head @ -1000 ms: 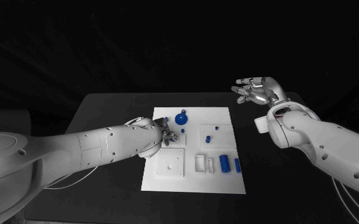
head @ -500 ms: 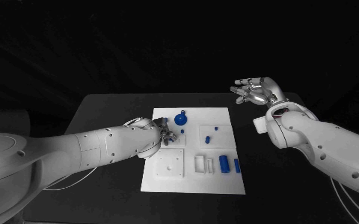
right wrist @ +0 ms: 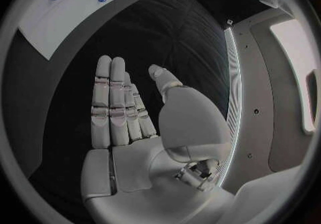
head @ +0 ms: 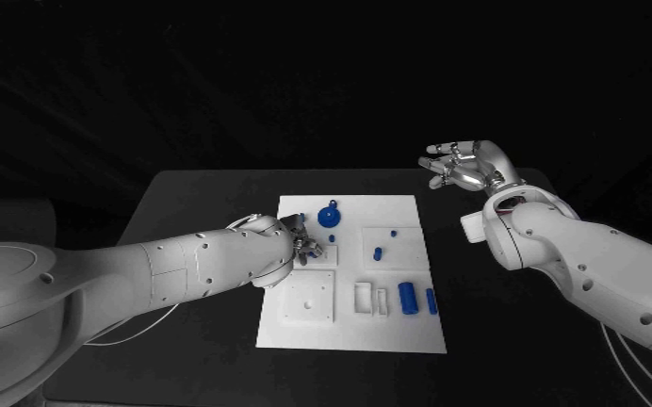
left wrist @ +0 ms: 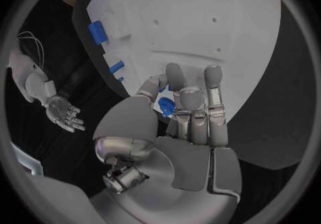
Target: Assemble the parts on the task board
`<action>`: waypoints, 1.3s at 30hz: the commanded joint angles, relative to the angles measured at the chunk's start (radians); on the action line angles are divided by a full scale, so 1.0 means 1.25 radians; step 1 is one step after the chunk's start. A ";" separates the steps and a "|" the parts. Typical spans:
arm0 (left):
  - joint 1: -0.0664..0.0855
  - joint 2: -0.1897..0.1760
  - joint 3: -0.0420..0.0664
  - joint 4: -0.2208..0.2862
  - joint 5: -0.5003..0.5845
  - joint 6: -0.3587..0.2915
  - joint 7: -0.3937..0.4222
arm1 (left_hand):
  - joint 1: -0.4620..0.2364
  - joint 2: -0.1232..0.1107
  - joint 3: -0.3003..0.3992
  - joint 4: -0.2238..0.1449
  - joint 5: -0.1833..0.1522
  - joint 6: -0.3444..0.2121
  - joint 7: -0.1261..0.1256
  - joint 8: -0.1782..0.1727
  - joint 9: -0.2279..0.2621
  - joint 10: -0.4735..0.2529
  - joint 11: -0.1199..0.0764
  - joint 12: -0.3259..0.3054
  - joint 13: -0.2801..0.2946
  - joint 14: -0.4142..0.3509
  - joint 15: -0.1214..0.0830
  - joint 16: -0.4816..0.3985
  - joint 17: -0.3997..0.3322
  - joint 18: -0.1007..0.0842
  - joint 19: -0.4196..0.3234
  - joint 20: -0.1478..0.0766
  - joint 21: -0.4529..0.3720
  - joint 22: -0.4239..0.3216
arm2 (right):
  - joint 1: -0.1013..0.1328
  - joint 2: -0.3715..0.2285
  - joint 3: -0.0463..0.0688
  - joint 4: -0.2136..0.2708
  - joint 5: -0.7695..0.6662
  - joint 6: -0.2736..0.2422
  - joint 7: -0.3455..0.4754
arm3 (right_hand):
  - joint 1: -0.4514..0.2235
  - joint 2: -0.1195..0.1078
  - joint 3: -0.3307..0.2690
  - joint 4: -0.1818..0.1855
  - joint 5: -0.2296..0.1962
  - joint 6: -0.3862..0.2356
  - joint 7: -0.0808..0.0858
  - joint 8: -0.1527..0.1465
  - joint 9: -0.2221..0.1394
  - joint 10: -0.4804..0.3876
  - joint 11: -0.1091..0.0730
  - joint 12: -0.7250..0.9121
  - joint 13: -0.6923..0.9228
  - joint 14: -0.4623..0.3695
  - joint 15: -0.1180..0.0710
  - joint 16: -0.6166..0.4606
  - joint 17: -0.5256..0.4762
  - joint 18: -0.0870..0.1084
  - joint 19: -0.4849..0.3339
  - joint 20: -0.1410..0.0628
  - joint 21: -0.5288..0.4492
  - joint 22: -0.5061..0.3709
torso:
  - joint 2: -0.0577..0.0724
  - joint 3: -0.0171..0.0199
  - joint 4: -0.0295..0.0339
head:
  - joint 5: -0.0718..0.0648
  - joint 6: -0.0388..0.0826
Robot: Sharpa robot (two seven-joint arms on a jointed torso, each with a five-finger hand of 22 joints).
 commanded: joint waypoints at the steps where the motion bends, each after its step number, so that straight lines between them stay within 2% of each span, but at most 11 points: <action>1: -0.002 0.002 0.000 0.000 -0.003 0.021 0.002 | 0.007 0.004 0.040 -0.038 0.002 0.059 -0.053 0.000 -0.001 0.013 -0.002 -0.004 -0.001 0.001 0.002 -0.005 -0.002 0.002 0.004 -0.002 0.004 0.013 | 0.000 0.001 0.000 0.000 0.001 0.013 0.006 | -0.008 0.001 0.004 0.000 0.001 0.005 0.001 -0.001 0.001 0.001 -0.003 -0.003 -0.001 0.000 0.001 0.001 0.000 0.006 0.000 -0.002 0.003 -0.001 | 0.000 0.0002 -0.0001 | -0.001 -0.001; 19: -0.002 -0.004 0.000 0.000 0.005 0.049 -0.004 | 0.010 0.003 0.040 -0.037 -0.001 0.060 -0.052 -0.002 -0.004 0.011 0.000 -0.004 -0.002 -0.003 0.003 -0.006 -0.002 0.002 0.001 -0.001 0.004 0.014 | 0.000 0.004 0.000 -0.003 0.002 0.016 0.005 | -0.007 0.002 0.004 0.000 -0.002 0.009 0.000 -0.001 0.001 0.001 -0.003 -0.003 -0.001 0.001 0.000 0.001 0.000 0.006 0.001 -0.002 0.005 -0.005 | 0.000 -0.0001 0.0001 | -0.002 -0.005; 39: -0.002 0.014 0.000 -0.022 0.010 0.056 -0.004 | 0.002 0.007 0.033 -0.034 -0.011 0.069 -0.056 0.001 -0.004 0.015 0.000 -0.002 -0.001 0.000 0.002 -0.002 0.008 0.001 0.002 -0.001 0.005 0.013 | 0.000 0.007 0.000 -0.005 0.002 0.021 0.002 | -0.006 0.002 0.005 -0.001 -0.003 0.008 0.001 -0.001 0.001 0.001 -0.003 -0.003 -0.001 0.001 0.000 0.001 0.001 0.006 0.002 -0.002 0.007 -0.011 | 0.000 0.0011 -0.0003 | 0.000 -0.005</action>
